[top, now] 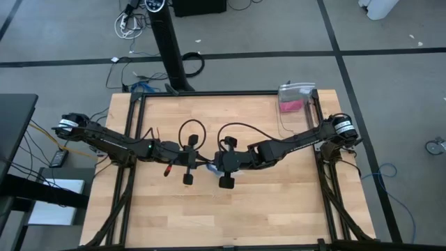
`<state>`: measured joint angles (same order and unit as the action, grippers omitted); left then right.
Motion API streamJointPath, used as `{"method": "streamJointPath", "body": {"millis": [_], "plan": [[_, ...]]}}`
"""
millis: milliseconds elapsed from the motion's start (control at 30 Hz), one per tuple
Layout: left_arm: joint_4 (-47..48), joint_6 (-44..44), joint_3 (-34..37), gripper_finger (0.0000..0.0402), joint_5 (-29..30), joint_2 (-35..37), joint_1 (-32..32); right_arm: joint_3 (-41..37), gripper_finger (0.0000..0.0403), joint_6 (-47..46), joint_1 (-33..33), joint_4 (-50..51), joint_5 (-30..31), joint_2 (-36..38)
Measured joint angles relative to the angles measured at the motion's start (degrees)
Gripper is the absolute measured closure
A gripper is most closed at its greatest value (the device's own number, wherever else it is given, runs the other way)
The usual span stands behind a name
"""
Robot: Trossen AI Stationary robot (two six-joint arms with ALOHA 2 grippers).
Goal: Roll bandage
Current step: Close the transparent zip bag
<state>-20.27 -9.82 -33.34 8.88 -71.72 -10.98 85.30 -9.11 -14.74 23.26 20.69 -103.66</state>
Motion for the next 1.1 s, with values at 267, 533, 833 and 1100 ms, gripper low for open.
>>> {"method": "streamJointPath", "body": {"millis": [267, 533, 833, 1100], "plan": [[0.49, -0.05, 0.09, 0.0400, 0.79, 0.00, 0.00, 0.02, 0.0383, -2.86, -1.24, 5.73, 0.06, 0.09], [0.35, -0.09, 0.15, 0.0400, 1.39, 0.00, 0.02, 0.02, 0.0383, -6.83, -2.54, 12.42, -0.45, 0.11], [0.08, -0.11, 0.17, 0.0400, 1.55, 0.00, 0.03, -0.07, 0.0382, -11.24, -3.70, 20.04, -1.50, 0.15], [-0.02, -0.07, 0.20, 0.0400, 1.66, 0.00, 0.00, -0.07, 0.0383, -12.60, -4.52, 22.82, -1.86, 0.15]]}}
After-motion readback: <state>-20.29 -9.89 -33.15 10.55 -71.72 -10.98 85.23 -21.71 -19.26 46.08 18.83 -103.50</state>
